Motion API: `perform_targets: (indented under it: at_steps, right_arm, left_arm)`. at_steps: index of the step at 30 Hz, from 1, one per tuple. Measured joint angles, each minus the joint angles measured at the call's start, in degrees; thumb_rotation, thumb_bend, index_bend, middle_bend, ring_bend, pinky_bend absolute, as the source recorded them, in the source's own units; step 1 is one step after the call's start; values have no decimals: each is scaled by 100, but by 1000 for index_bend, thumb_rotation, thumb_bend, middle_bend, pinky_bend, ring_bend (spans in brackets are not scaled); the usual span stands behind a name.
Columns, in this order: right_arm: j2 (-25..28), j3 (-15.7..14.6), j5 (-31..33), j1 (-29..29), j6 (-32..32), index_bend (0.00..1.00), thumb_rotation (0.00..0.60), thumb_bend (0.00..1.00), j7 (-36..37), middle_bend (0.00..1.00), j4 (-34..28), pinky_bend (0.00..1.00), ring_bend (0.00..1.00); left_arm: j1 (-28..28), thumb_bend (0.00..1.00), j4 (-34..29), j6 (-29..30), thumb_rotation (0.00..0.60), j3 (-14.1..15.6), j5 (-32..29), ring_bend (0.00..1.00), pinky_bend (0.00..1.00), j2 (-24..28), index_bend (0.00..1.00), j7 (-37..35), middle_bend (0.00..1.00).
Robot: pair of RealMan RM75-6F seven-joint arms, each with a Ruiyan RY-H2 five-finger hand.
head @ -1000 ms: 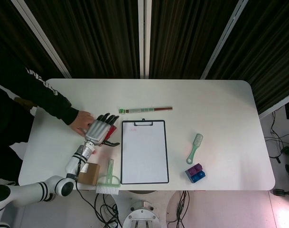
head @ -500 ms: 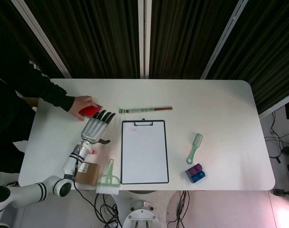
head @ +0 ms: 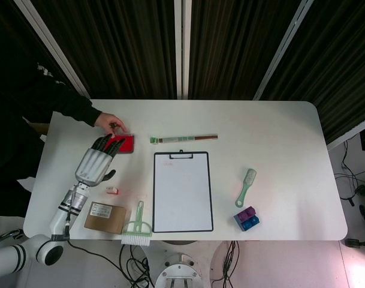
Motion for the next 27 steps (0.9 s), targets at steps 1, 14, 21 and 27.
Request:
perform_targets:
  at_steps: [1,14,21,27]
  right_arm:
    - [3,0,-11,-1,14,0,600,224,12,0,3,0,0]
    - [-42,8,-144,44,143,0,600,245,51,0,44,0,0]
    - [-91,18,-130,33,193,0,600,250,28,0,60,0,0]
    - [-98,20,-124,37,189,0,600,254,38,0,74,0,0]
  left_arm:
    - [67,226,-63,80,600,34,67,58,201,71,152,-63,204]
    - [907,209,38,576,600,436,301,99,203,599,216,-1211,204]
    - [1084,160,296,593,600,388,286,99,202,565,207,-1514,204]
    - [1128,125,276,551,600,387,395,99,202,584,206,-1669,204]
